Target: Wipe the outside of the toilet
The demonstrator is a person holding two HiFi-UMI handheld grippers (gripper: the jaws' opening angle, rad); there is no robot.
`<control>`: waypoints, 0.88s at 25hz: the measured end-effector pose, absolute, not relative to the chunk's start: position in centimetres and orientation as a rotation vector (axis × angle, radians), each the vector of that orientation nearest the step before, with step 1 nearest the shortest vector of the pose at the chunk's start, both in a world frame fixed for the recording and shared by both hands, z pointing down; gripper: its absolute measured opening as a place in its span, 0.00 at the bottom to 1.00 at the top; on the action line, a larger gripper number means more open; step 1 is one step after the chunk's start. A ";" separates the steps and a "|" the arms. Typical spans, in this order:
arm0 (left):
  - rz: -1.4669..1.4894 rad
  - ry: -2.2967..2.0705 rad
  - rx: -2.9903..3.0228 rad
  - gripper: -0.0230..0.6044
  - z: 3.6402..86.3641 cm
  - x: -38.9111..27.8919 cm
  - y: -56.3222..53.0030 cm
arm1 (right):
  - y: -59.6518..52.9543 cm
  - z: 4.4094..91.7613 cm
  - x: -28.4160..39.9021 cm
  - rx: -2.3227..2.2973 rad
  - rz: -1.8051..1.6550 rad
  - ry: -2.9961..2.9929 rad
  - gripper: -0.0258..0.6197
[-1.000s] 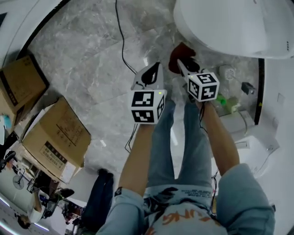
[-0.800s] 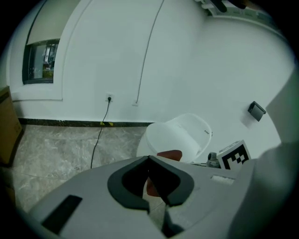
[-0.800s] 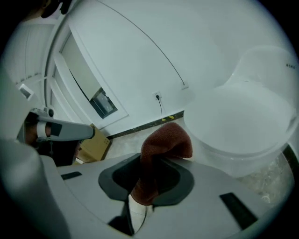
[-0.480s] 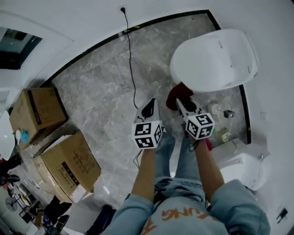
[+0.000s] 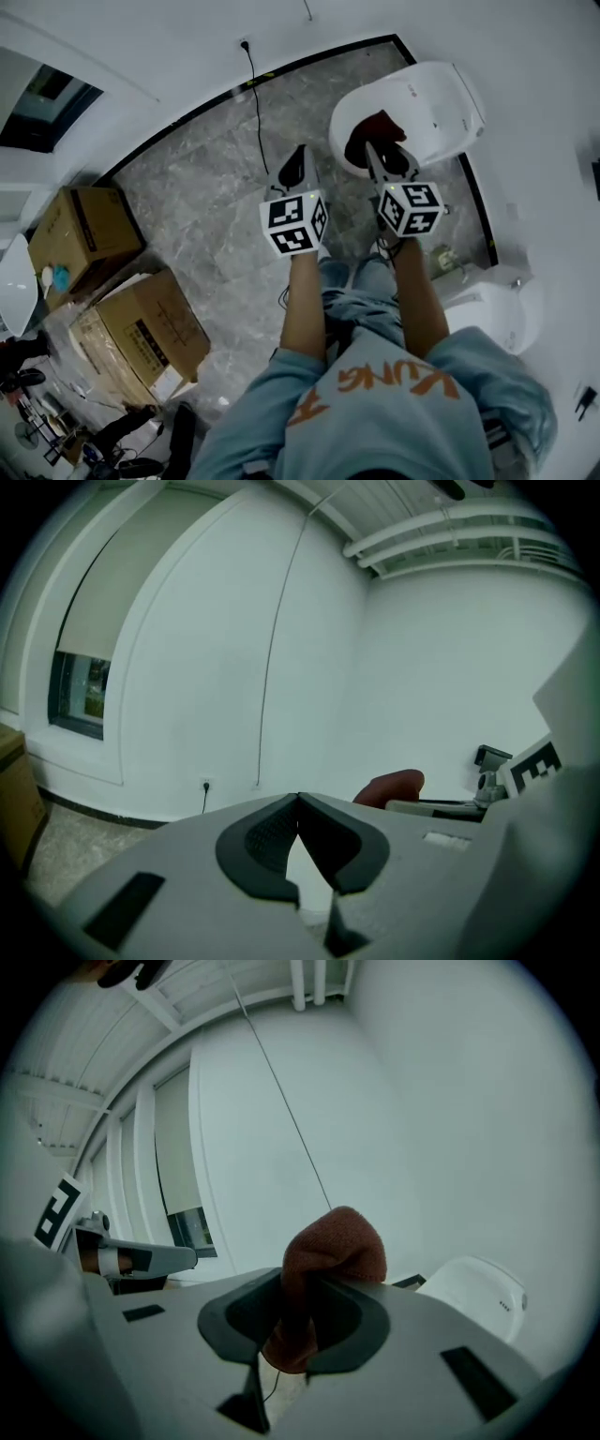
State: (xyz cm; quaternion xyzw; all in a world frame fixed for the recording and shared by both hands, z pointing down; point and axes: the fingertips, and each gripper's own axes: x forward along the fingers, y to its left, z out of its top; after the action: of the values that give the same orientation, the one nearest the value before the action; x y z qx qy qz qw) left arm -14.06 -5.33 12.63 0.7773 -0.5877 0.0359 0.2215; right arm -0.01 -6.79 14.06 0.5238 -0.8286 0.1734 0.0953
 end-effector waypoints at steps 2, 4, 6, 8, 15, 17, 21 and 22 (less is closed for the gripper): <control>0.090 -1.617 2.204 0.03 10.3 -13.1 -5.5 | -7.1 11.4 0.4 1.571 0.443 -2.475 0.15; 0.083 -1.604 2.267 0.03 7.9 -11.8 -6.0 | -7.5 8.8 1.2 1.609 0.364 -2.481 0.15; 0.072 -1.594 2.334 0.03 5.5 -10.5 -6.8 | -7.8 6.3 2.1 1.648 0.286 -2.477 0.15; 0.052 -1.583 2.394 0.03 3.1 -9.6 -7.4 | -7.9 4.3 3.0 1.686 0.226 -2.470 0.15; 0.011 -1.529 2.499 0.03 -0.6 -5.9 -8.3 | -7.7 0.0 6.3 1.784 0.108 -2.451 0.15; 0.012 -1.511 2.509 0.03 -0.7 -5.1 -8.5 | -7.6 -0.2 6.9 1.795 0.102 -2.443 0.15; -0.002 -1.484 2.524 0.03 -1.1 -4.0 -8.3 | -7.3 -0.5 7.8 1.799 0.102 -2.426 0.15; -0.003 -1.478 2.526 0.03 -1.1 -3.8 -8.3 | -7.2 -0.6 7.9 1.797 0.099 -2.423 0.15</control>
State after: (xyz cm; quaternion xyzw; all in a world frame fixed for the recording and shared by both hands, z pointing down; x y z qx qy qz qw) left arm -3.77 -8.26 -1.09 0.8581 -0.5021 -0.0010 0.1074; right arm 7.89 -7.25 -0.59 0.5942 -0.8013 0.0326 0.0616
